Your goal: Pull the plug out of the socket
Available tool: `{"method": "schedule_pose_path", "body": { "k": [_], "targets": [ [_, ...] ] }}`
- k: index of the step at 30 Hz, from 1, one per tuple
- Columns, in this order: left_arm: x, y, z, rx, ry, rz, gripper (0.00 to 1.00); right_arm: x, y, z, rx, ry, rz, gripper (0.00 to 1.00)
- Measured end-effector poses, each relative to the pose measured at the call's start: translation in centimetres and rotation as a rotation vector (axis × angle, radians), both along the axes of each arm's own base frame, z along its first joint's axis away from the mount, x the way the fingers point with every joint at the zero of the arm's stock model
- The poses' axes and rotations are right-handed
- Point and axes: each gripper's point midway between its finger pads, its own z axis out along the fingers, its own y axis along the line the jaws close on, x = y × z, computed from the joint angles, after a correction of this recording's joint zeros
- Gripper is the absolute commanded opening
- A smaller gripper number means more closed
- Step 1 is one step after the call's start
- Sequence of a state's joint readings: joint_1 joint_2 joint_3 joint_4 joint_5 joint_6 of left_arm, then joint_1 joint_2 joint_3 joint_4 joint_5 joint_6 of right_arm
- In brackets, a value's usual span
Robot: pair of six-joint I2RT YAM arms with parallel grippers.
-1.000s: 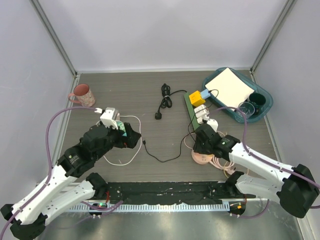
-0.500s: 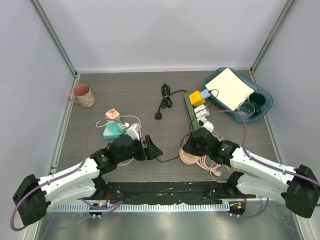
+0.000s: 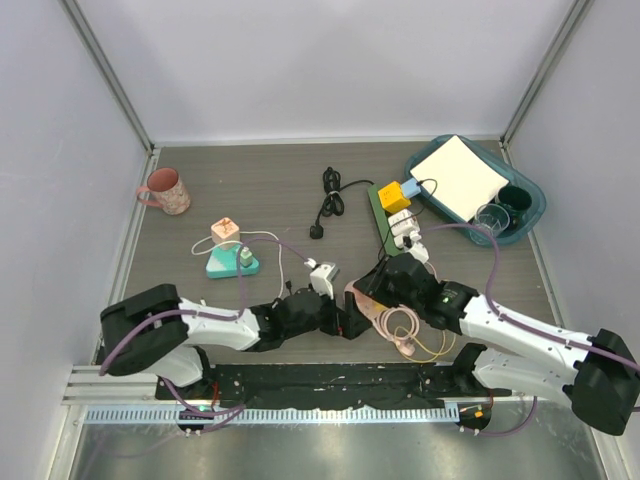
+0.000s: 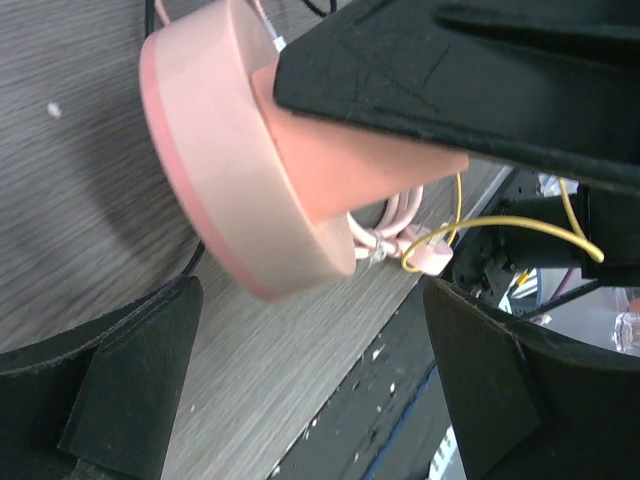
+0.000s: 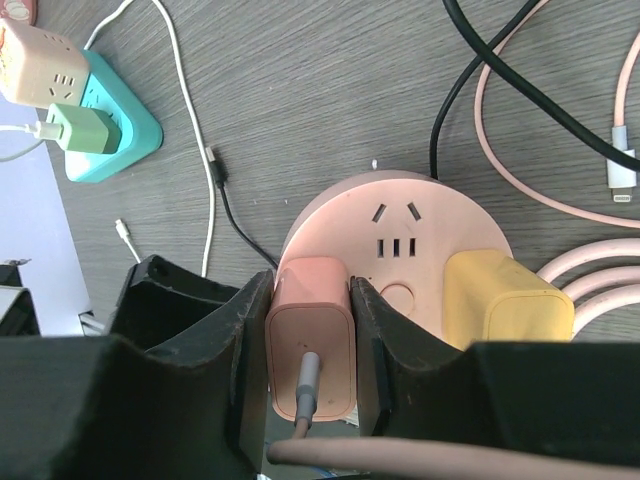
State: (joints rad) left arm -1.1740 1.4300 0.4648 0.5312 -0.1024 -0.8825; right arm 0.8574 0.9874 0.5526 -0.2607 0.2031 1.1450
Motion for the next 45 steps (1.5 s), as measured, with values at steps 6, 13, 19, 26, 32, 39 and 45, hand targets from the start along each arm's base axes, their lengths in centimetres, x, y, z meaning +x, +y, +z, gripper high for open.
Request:
{"method": "schedule_pose_path", "body": {
  "k": [6,13,19,26,32,39,45],
  "targets": [
    [1.1,-1.6,0.2,-0.060,-0.044,0.032,0.94,0.0,-0.1,0.7,0.027,-0.012,-0.012,0.01],
    [2.5,-1.1,1.2,-0.101,-0.113,0.131,0.85,-0.3,-0.3,0.9,0.050,-0.019,-0.019,0.01],
    [2.6,-1.2,1.6,-0.107,-0.142,0.146,0.81,-0.3,-0.4,1.1,0.061,-0.023,-0.023,0.01],
    [2.2,-1.3,0.8,-0.088,-0.148,0.142,0.68,-0.4,-0.4,1.2,0.070,-0.025,-0.027,0.01],
    [2.2,-1.3,0.2,-0.074,-0.146,0.145,0.27,-0.4,-0.5,1.0,0.070,-0.027,-0.027,0.01],
    [2.9,-0.9,0.1,-0.078,-0.134,0.195,0.00,-0.1,-0.4,0.9,0.086,-0.049,-0.031,0.01],
    [2.9,-0.7,-0.1,-0.081,-0.113,0.217,0.00,-0.1,-0.3,0.7,0.098,-0.058,-0.030,0.01]
  ]
}}
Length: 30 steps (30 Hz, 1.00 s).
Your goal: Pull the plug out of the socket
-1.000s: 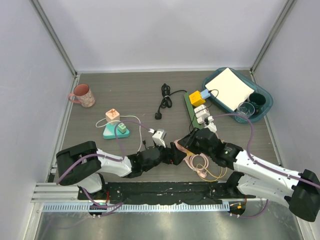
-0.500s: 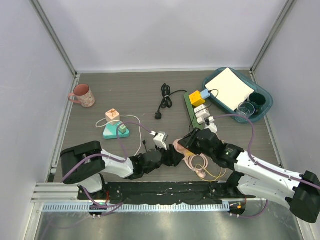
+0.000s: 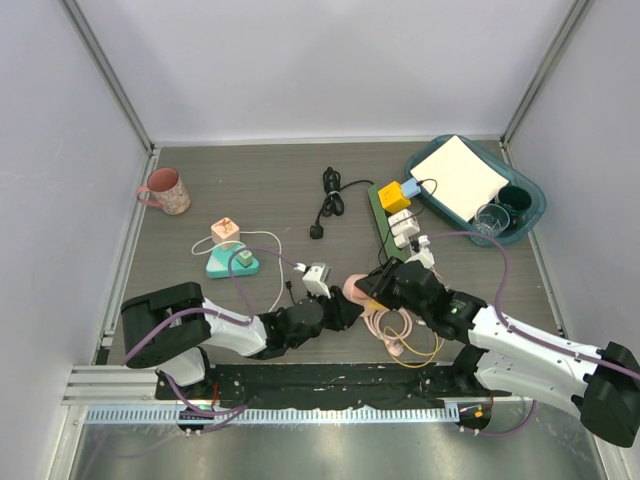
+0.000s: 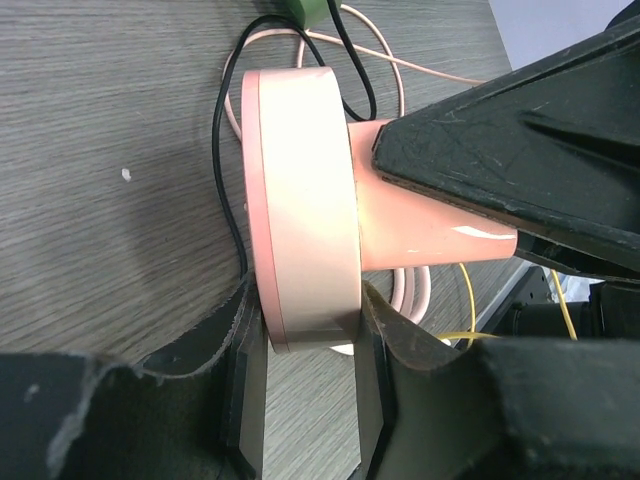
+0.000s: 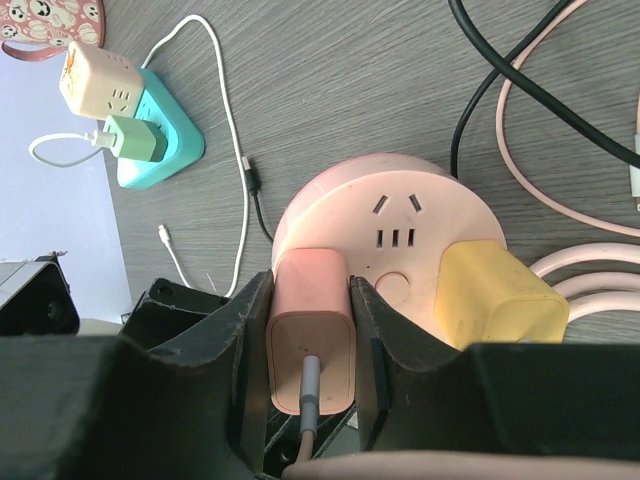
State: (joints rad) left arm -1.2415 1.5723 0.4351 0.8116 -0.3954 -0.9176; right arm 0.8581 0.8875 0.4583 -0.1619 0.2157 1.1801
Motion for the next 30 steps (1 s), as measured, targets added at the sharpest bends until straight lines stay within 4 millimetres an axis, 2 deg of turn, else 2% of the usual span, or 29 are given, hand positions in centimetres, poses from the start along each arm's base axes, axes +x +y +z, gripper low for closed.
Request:
{"method": "schedule_pose_path", "body": {
  "k": [8,15,23,30],
  "targets": [
    [0.0,0.1,-0.2,-0.004,0.043,0.043,0.00,-0.3,0.0,-0.1,0.001,-0.015,0.016,0.01],
    [-0.5,-0.4,0.5,-0.028,0.043,0.030,0.00,-0.8,-0.9,0.6,-0.014,-0.046,0.016,0.01],
    [-0.5,-0.1,0.1,-0.002,0.033,0.033,0.00,-0.6,-0.6,0.2,-0.038,-0.026,0.022,0.01],
    [-0.2,0.0,0.8,-0.015,-0.013,0.045,0.00,-0.3,-0.7,1.2,-0.050,-0.014,0.085,0.01]
  ]
}}
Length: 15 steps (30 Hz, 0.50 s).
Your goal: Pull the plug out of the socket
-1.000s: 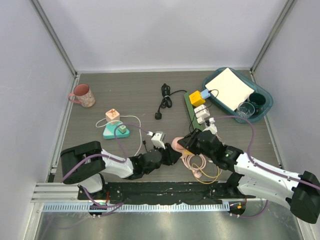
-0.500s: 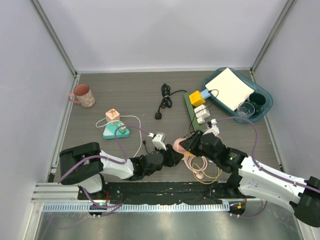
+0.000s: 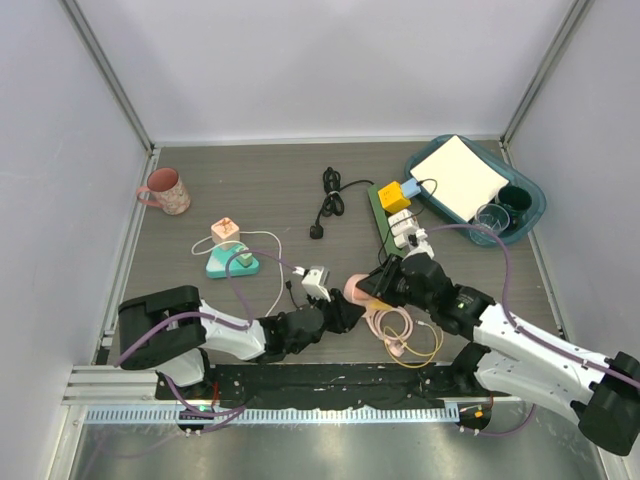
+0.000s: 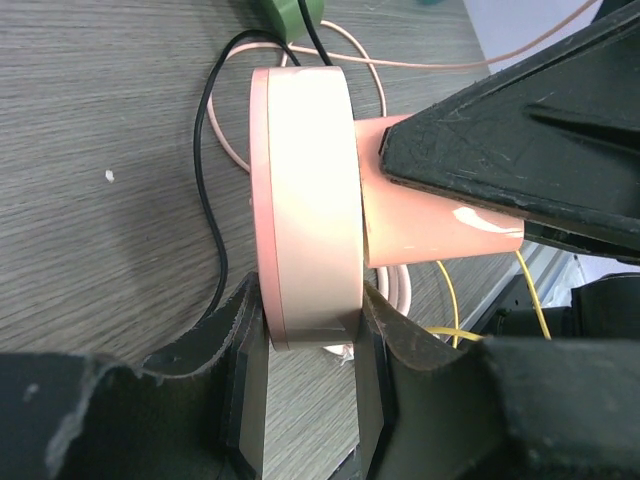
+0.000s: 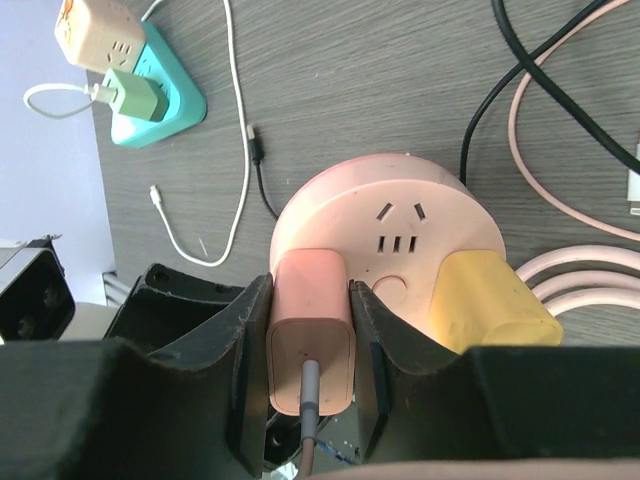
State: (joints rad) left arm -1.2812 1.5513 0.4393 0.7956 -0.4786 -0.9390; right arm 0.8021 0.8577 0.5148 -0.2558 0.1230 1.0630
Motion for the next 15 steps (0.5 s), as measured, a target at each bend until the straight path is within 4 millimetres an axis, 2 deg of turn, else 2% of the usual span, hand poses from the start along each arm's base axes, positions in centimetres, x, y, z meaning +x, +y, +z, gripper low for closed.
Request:
{"method": "schedule_pose_path", "body": {
  "k": [5,9,15],
  "targets": [
    [-0.2,0.2,0.2,-0.020,-0.008,0.000,0.00,-0.3,0.3,0.2,0.025,0.008,0.055,0.01],
    [-0.2,0.5,-0.4,0.004,0.002,0.003,0.00,-0.6,0.7,-0.5,0.081,-0.024,0.083,0.01],
    [-0.1,0.3,-0.9,0.033,0.045,0.026,0.00,-0.6,0.7,-0.8,0.025,-0.060,0.081,0.01]
  ]
}}
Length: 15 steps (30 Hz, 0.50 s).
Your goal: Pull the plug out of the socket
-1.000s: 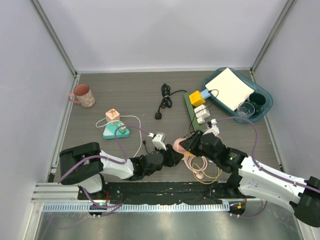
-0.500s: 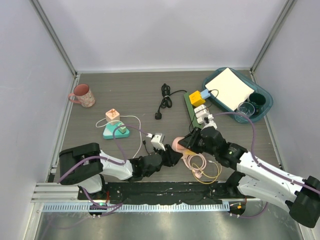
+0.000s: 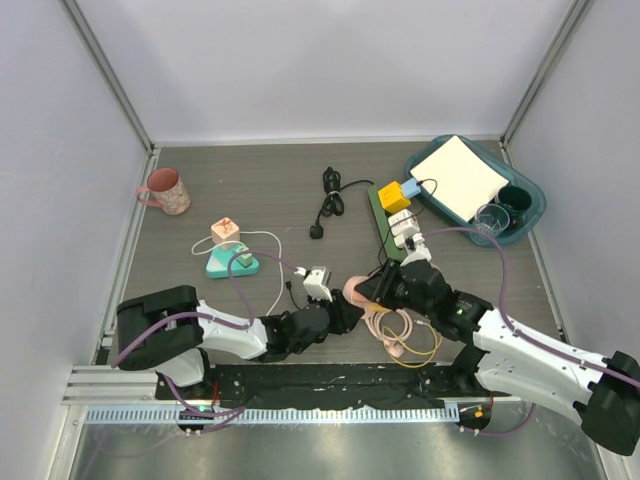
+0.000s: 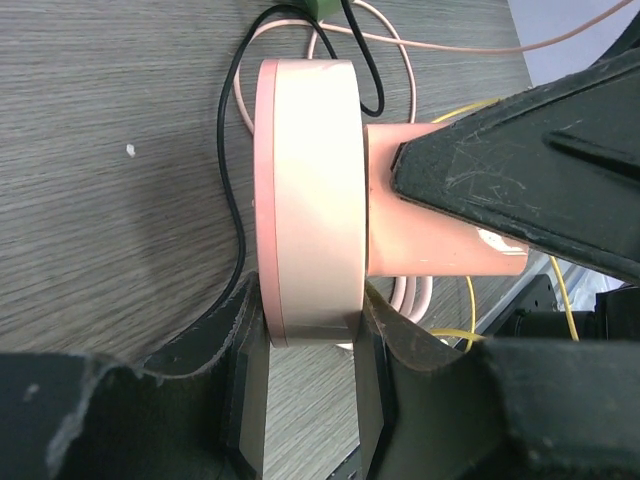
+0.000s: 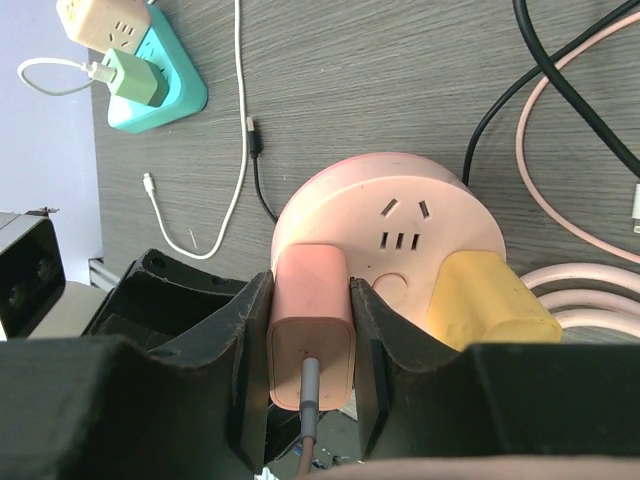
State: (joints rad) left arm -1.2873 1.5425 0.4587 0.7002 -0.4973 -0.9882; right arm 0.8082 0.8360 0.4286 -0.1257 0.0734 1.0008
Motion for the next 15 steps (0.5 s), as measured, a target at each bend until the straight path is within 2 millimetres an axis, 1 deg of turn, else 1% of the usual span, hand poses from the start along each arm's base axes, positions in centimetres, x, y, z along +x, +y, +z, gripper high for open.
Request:
{"method": "schedule_pose_path", "body": {
  "k": [4,10,14,15],
  "targets": [
    [0.0,-0.2,0.4,0.003,0.001,-0.001,0.00,0.1,-0.4,0.6,-0.044,-0.003,-0.018,0.01],
    [0.0,-0.5,1.5,-0.054,-0.017,-0.005,0.00,0.2,-0.7,1.8,-0.073,0.020,-0.013,0.01],
    [0.0,-0.4,1.4,-0.054,-0.019,-0.005,0.00,0.0,-0.4,1.7,-0.032,0.054,-0.017,0.01],
    [0.0,-0.2,1.2,-0.044,-0.018,-0.002,0.00,0.1,-0.3,1.4,-0.008,0.062,-0.025,0.01]
  ]
}}
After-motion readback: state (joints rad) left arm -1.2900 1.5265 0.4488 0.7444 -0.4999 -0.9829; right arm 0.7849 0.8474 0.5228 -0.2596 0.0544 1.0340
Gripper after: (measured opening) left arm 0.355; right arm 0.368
